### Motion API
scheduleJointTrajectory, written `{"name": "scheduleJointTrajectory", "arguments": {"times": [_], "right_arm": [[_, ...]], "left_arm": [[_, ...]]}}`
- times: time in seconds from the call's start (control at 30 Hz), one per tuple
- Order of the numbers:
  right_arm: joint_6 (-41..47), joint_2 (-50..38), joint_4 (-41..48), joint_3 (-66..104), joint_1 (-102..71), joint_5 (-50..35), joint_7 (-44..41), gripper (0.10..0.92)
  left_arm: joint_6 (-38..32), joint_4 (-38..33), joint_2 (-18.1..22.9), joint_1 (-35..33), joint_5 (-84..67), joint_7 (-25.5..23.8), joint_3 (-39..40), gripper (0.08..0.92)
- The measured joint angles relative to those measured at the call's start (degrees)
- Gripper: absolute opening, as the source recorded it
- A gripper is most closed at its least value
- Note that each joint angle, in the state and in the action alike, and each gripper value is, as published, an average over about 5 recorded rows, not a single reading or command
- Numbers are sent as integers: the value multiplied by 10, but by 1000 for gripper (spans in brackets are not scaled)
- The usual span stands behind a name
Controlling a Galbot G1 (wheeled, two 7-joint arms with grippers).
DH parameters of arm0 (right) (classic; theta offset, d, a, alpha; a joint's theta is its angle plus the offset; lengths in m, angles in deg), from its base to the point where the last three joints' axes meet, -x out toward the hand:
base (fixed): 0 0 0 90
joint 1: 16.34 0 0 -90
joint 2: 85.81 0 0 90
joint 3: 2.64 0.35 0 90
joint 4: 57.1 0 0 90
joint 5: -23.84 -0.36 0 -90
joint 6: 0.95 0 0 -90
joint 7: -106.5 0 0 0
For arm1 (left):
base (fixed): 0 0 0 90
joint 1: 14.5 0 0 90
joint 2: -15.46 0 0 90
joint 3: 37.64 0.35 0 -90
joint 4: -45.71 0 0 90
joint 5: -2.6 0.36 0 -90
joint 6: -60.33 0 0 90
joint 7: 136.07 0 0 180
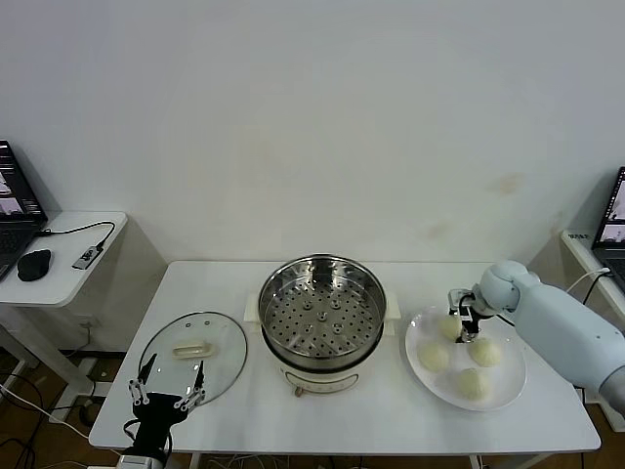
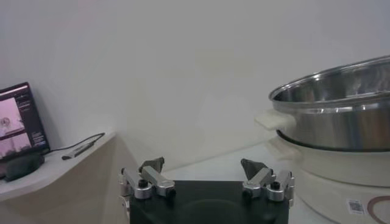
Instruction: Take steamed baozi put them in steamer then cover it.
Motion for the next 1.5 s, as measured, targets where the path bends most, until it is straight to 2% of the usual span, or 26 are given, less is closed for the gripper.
{"name": "scheduleJointTrajectory", "arguments": {"times": [0.27, 0.57, 0.87, 1.23, 1.5], "right_arm": [[6, -19, -27, -11, 10, -15, -3, 547], [16, -80, -98, -58, 69, -78, -6, 549], [9, -105, -159, -156, 216, -179, -11, 551], [-33, -13, -167, -287, 382, -294, 3, 560], [-98, 100, -132, -347, 420, -317, 16, 560]], "left_arm": [[-1, -1, 0, -3, -1, 0, -2, 823], [1, -7, -6, -6, -9, -1, -4, 823], [1, -13, -18, -5, -26, -4, -1, 823], [1, -16, -27, 1, -48, -6, -11, 823], [-1, -15, -26, 3, -60, -6, -19, 823]]}}
